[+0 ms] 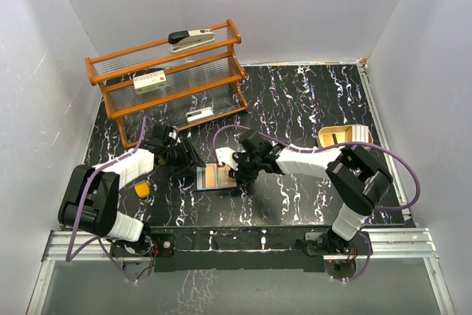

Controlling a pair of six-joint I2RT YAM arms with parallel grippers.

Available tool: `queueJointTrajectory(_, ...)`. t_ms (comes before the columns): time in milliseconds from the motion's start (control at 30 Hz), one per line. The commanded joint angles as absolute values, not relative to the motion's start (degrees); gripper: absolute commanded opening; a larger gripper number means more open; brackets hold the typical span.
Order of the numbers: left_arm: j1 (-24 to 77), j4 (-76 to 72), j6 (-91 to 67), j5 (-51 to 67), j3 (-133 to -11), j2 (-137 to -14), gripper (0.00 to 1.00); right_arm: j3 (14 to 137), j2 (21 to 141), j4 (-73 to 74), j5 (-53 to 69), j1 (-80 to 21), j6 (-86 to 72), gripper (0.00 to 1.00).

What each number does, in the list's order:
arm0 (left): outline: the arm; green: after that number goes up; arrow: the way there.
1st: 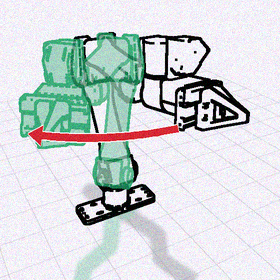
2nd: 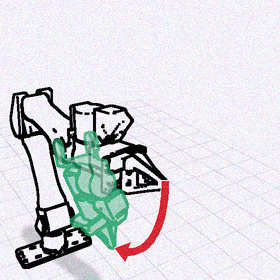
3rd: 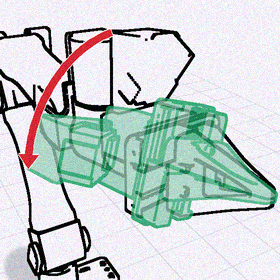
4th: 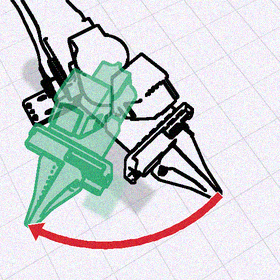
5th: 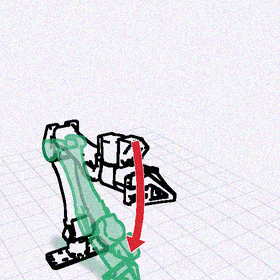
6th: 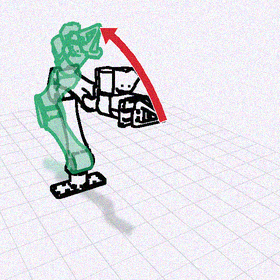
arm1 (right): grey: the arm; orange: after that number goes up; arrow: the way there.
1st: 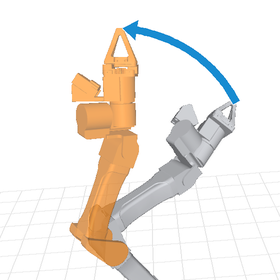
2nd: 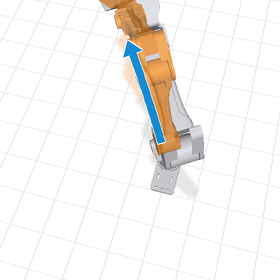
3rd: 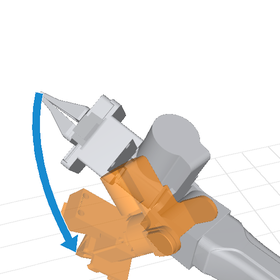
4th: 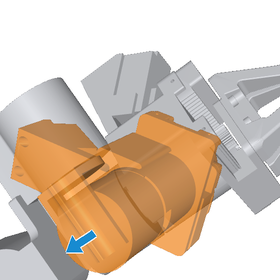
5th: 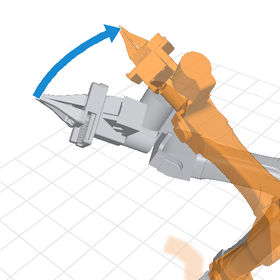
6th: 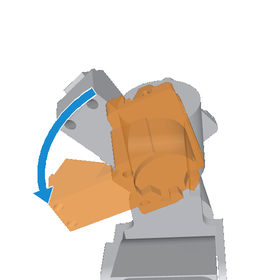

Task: Put the credit cards into the card holder
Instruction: Close the card holder at the center of the board.

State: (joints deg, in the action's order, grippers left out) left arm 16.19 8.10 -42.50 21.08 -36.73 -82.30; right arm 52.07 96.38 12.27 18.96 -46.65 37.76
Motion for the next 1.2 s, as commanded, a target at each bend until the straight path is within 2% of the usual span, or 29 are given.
queueJointTrajectory(0, 15.98, 9.82, -42.27, 21.0, -36.1, -83.67, 0.59, 53.93, 96.95, 11.92, 18.74, -46.67, 39.07, 0.3)
queueJointTrajectory(300, 14.23, 12.11, -41.78, 20.1, -35.88, -83.5, 0.58, 50.76, 95.12, 4.37, 18.53, -46.62, 36.13, 0.1)
queueJointTrajectory(533, 13.63, 11.44, -42.19, 21.53, -35.32, -83.86, 0.57, 45.36, 93.38, -5.48, 19.76, -46.58, 31.61, 0.04)
queueJointTrajectory(867, 13.62, 11.05, -42.48, 21.38, -34.5, -83.17, 0.58, 41.6, 92.12, -13.58, 22.34, -45.97, 27.1, 0.03)
queueJointTrajectory(1167, 13.62, 3.33, -47.1, 29.85, -32.04, -82.87, 0.59, 40.36, 91.98, -16.37, 23.63, -45.92, 24.34, 0.03)
